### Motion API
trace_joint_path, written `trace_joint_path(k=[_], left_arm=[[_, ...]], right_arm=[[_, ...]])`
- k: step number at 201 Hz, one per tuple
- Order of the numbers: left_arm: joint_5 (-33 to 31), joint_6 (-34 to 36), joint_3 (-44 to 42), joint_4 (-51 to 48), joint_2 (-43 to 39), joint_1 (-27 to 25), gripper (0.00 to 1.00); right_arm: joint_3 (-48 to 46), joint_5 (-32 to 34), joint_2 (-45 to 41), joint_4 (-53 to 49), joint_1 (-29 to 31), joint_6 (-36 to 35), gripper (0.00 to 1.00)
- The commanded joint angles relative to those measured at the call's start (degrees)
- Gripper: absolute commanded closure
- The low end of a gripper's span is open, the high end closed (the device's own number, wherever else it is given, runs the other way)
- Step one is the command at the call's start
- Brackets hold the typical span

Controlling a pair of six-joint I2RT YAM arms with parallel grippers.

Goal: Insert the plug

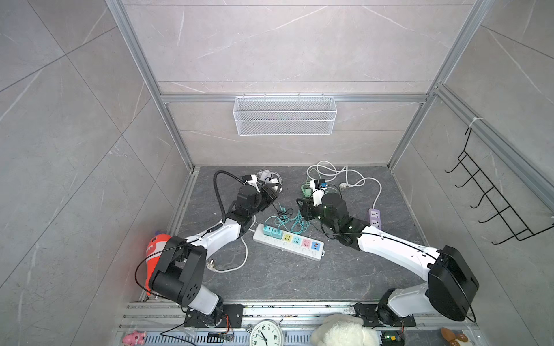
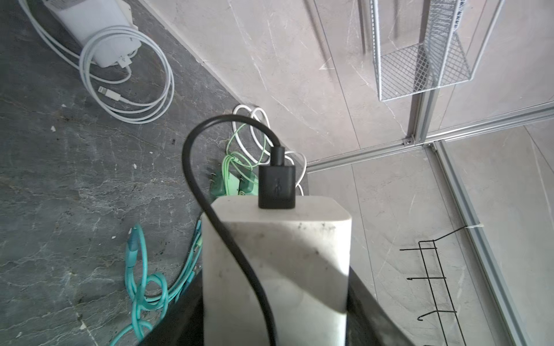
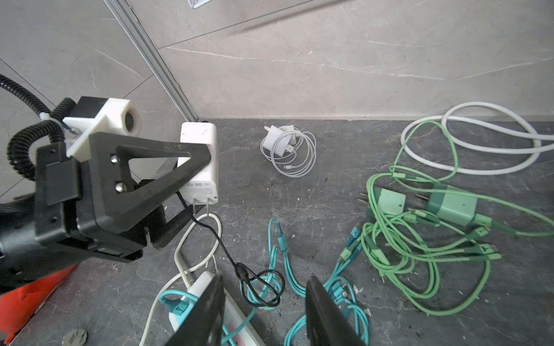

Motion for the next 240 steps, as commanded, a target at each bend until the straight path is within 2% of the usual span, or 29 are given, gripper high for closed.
trace_joint_path(k=[1,36,63,78,106,169,187,240], left_arm=[[-2.98,-2.49,1.6,3.32,3.71,-0.31,0.62],[-10.66,-9.0,5.56,2.16,14.99,-0.42,0.64],[-14.63,-11.72,12.12,-4.61,22.84,-0.55,0.64],[-16.46,-13.28,14.45,-8.12,25.32,-0.56,0.63],[-19.29,-14.8,16.39,-13.96,26.41,-0.65,0.56],[-18.34,-16.46,17.78,-17.02,27.44,-0.51,0.33],[-17.41,-16.7,18.28,-17.02,28.0,-0.55,0.22],[-14.25,-14.85,19.1,-16.84,27.68,-0.54,0.16]], right_arm=[[0.72,-0.74,-0.85,-1.43,-0.59,1.13,0.54],[-2.94,1.24,-3.85,-4.58,-1.57,2.02,0.54],[-5.55,1.76,-5.92,-5.79,-1.75,1.68,0.54],[-7.07,1.87,-7.2,-5.74,-1.83,1.27,0.54],[-8.84,1.61,-8.42,-5.66,-1.91,0.72,0.54],[-10.1,-0.58,-6.93,-3.21,-1.91,0.98,0.54],[-10.39,-0.94,-7.3,-3.15,-1.92,0.87,0.54],[-11.81,-0.6,-9.04,-3.0,-1.9,0.28,0.54]])
